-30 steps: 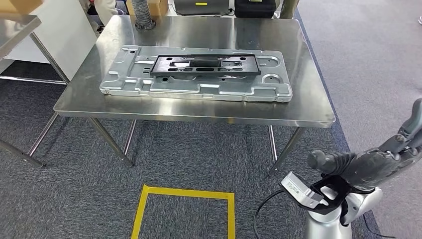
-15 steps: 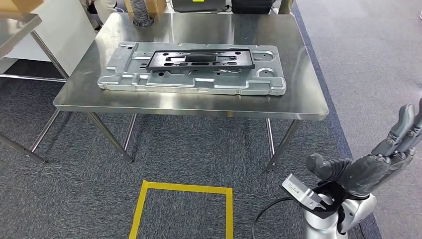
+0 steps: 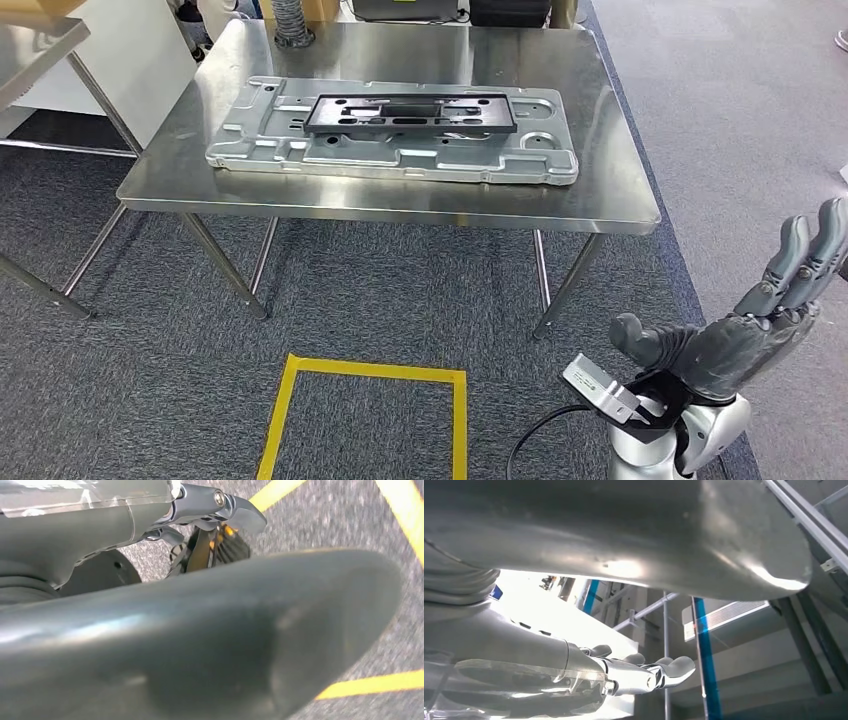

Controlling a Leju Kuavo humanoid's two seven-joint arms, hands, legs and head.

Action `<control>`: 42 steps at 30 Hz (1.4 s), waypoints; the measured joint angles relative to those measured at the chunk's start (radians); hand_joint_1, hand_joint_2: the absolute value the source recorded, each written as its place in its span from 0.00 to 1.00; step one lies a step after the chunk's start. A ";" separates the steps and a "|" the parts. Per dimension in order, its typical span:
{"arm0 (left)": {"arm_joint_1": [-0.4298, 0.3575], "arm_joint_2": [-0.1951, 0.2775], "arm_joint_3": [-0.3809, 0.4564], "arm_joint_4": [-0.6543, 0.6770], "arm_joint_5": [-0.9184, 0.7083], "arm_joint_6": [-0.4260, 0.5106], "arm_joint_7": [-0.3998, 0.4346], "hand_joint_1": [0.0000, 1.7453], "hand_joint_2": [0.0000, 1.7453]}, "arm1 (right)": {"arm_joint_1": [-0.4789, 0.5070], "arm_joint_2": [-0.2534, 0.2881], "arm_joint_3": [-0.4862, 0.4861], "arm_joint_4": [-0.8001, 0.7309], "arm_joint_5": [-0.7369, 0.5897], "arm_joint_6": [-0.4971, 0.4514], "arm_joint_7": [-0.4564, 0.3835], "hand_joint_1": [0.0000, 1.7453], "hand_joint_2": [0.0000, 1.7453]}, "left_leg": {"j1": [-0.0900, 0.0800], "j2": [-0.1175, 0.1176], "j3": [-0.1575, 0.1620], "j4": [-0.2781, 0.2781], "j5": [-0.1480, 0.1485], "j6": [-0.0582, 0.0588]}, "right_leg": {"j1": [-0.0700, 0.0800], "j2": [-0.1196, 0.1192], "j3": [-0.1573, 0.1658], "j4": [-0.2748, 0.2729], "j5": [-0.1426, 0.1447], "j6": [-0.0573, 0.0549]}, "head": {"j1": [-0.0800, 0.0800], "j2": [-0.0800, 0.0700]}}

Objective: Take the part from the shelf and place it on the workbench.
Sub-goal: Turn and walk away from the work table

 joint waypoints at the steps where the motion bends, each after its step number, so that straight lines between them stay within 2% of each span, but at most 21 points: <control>1: -0.001 -0.001 0.000 0.000 0.001 0.000 0.000 0.00 0.00 | 0.000 0.000 -0.001 0.004 0.002 0.000 0.002 0.00 0.00 | 0.002 0.001 -0.004 -0.004 0.007 0.007 | -0.001 0.000 -0.014 0.031 -0.025 0.004 | 0.001 0.000; 4: 0.000 -0.001 0.000 0.000 0.002 0.000 0.001 0.00 0.00 | 0.004 0.000 -0.006 0.018 0.005 0.000 0.012 0.00 0.00 | 0.000 0.003 -0.022 -0.003 0.020 0.015 | -0.004 0.000 -0.093 0.222 -0.133 0.012 | 0.004 0.000; 5: 0.001 -0.001 0.000 0.000 0.002 0.001 0.001 0.00 0.00 | 0.006 0.000 -0.008 0.024 0.006 0.000 0.014 0.00 0.00 | -0.001 0.003 -0.028 -0.001 0.022 0.016 | -0.004 0.000 -0.108 0.266 -0.147 0.013 | 0.004 0.000; 6: 0.001 -0.001 0.001 0.000 0.003 0.001 0.001 0.00 0.00 | 0.008 0.000 -0.010 0.031 0.007 0.000 0.017 0.00 0.00 | -0.001 0.003 -0.033 0.002 0.024 0.015 | -0.004 0.000 -0.103 0.272 -0.142 0.013 | 0.004 0.000; 7: 0.001 -0.001 0.001 0.000 0.004 0.002 0.001 0.00 0.00 | 0.009 0.000 -0.011 0.038 0.009 0.000 0.022 0.00 0.00 | -0.002 0.003 -0.037 0.005 0.025 0.015 | -0.004 0.000 -0.077 0.234 -0.119 0.011 | 0.004 0.000; 9: 0.001 -0.001 0.002 0.000 0.004 0.003 0.001 0.00 0.00 | 0.010 0.000 -0.011 0.048 0.014 0.000 0.035 0.00 0.00 | -0.004 0.003 -0.041 0.012 0.026 0.012 | -0.003 0.000 0.009 0.089 -0.064 0.002 | 0.004 0.000; 11: 0.000 -0.001 0.002 0.000 0.004 0.002 0.001 0.00 0.00 | 0.012 0.000 -0.011 0.056 0.020 0.000 0.047 0.00 0.00 | -0.008 0.002 -0.045 0.016 0.027 0.003 | 0.002 0.000 0.057 -0.004 -0.041 -0.008 | 0.004 0.000; 14: 0.000 0.000 0.002 0.000 0.004 0.001 0.001 0.00 0.00 | 0.022 0.000 -0.012 0.069 0.026 0.000 0.062 0.00 0.00 | -0.008 0.003 -0.050 0.018 0.032 -0.014 | 0.003 0.000 0.055 -0.020 -0.032 -0.021 | 0.003 0.000; 16: 0.000 0.000 0.002 0.000 0.002 0.000 0.000 0.00 0.00 | 0.026 0.000 -0.013 0.076 0.028 0.000 0.068 0.00 0.00 | -0.006 0.001 -0.064 0.053 0.002 -0.025 | -0.002 -0.002 0.052 -0.028 -0.022 -0.031 | 0.001 0.000; 19: 0.002 0.001 0.002 0.000 -0.001 0.000 0.000 0.00 0.00 | 0.034 0.000 -0.014 0.086 0.030 0.000 0.072 0.00 0.00 | 0.000 0.000 -0.137 0.235 -0.103 -0.039 | -0.003 -0.004 0.042 -0.029 -0.013 -0.038 | -0.002 0.000; 21: 0.004 0.002 0.002 0.000 -0.002 0.000 0.000 0.00 0.00 | 0.040 0.000 -0.015 0.093 0.030 0.000 0.076 0.00 0.00 | 0.002 0.001 -0.156 0.301 -0.121 -0.043 | -0.002 -0.005 0.035 -0.026 -0.009 -0.037 | -0.002 0.000; 22: 0.005 0.002 0.002 0.000 -0.002 0.000 0.000 0.00 0.00 | 0.044 0.000 -0.015 0.096 0.031 0.000 0.080 0.00 0.00 | 0.003 0.001 -0.138 0.276 -0.102 -0.043 | -0.002 -0.004 0.033 -0.024 -0.008 -0.036 | -0.003 0.000; 24: 0.004 0.004 0.002 0.000 -0.002 0.000 0.000 0.00 0.00 | 0.049 0.000 -0.015 0.101 0.033 0.000 0.101 0.00 0.00 | 0.004 0.000 -0.060 0.140 -0.043 -0.037 | -0.002 -0.004 0.030 -0.019 -0.007 -0.032 | -0.003 0.000; 26: 0.003 0.005 0.002 0.000 -0.003 0.000 0.000 0.00 0.00 | 0.052 -0.001 -0.015 0.110 0.034 0.000 0.136 0.00 0.00 | 0.002 -0.001 -0.007 0.032 -0.013 -0.028 | 0.001 -0.003 0.026 -0.014 -0.005 -0.024 | -0.002 0.000; 30: 0.004 0.005 0.003 0.000 -0.009 0.003 0.001 0.00 0.00 | 0.065 -0.008 -0.015 0.163 0.012 0.000 0.213 0.00 0.00 | 0.000 -0.001 -0.008 0.006 0.002 -0.003 | 0.002 -0.002 0.016 -0.010 -0.003 0.001 | -0.001 0.000; 32: 0.003 0.004 0.004 0.000 -0.012 0.006 0.003 0.00 0.00 | 0.074 -0.019 -0.015 0.204 0.001 0.000 0.247 0.00 0.00 | 0.003 0.002 -0.014 -0.001 0.014 0.011 | -0.001 -0.001 -0.011 0.052 -0.051 0.010 | 0.000 0.000; 34: 0.003 0.004 0.005 0.000 -0.012 0.006 0.004 0.00 0.00 | 0.088 -0.031 -0.016 0.252 -0.003 0.000 0.265 0.00 0.00 | 0.001 0.003 -0.025 0.000 0.021 0.018 | -0.003 -0.001 -0.064 0.179 -0.123 0.016 | 0.000 0.000; 36: 0.004 0.004 0.005 0.000 -0.013 0.006 0.005 0.00 0.00 | 0.106 -0.038 -0.017 0.296 -0.004 0.000 0.272 0.00 0.00 | -0.002 0.003 -0.037 0.004 0.026 0.019 | -0.004 -0.001 -0.093 0.262 -0.152 0.019 | 0.000 0.000; 37: 0.005 0.004 0.006 0.000 -0.014 0.006 0.005 0.00 0.00 | 0.113 -0.040 -0.018 0.316 -0.004 0.000 0.276 0.00 0.00 | -0.003 0.003 -0.041 0.007 0.027 0.018 | -0.004 -0.001 -0.081 0.248 -0.139 0.018 | 0.000 0.000; 40: 0.007 0.004 0.006 0.000 -0.018 0.003 0.004 0.00 0.00 | 0.125 -0.046 -0.019 0.367 -0.006 -0.001 0.293 0.00 0.00 | -0.008 0.003 -0.047 0.014 0.029 0.013 | -0.001 -0.002 0.030 0.056 -0.058 0.004 | 0.000 0.000; 42: 0.006 0.003 0.006 0.000 -0.021 0.002 0.003 0.00 0.00 | 0.128 -0.049 -0.019 0.391 -0.011 -0.001 0.300 0.00 0.00 | -0.011 0.003 -0.051 0.017 0.033 0.004 | 0.003 -0.001 0.064 -0.015 -0.040 -0.007 | -0.001 0.000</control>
